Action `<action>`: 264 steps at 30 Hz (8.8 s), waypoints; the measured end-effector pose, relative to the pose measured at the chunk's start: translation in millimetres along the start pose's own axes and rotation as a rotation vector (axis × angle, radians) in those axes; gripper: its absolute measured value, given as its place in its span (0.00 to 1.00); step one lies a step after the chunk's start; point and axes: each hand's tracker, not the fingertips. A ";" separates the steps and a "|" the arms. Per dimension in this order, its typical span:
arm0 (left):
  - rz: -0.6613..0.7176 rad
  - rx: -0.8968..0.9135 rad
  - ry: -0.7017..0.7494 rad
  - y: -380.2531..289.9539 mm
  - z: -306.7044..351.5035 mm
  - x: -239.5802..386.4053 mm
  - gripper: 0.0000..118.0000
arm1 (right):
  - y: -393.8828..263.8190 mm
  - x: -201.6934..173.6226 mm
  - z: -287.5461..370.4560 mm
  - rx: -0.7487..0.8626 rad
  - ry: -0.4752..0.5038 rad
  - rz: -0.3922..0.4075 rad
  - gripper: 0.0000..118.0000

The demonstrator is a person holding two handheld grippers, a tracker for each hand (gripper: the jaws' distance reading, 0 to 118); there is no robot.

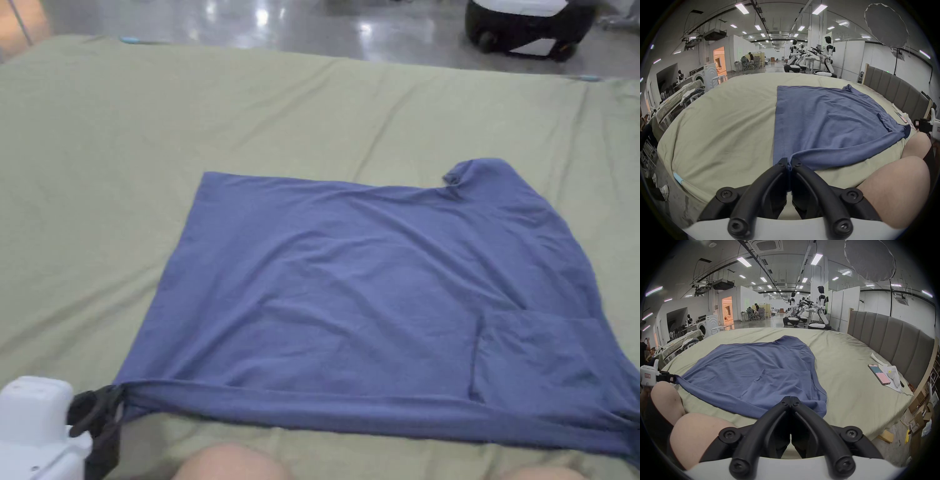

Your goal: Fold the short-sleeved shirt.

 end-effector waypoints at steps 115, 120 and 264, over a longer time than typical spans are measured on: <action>-0.032 -0.108 0.042 93.0 -97.2 18.3 0.04 | -5.2 123.7 -158.2 -0.335 0.029 -0.288 0.41; -0.018 -0.116 0.023 94.1 -89.9 13.2 0.04 | -2.7 117.9 -137.2 -0.288 0.107 -0.276 0.04; 0.734 -0.269 -0.823 25.9 -61.8 -191.0 0.44 | 48.8 -17.5 57.8 -0.107 -0.127 -0.083 0.00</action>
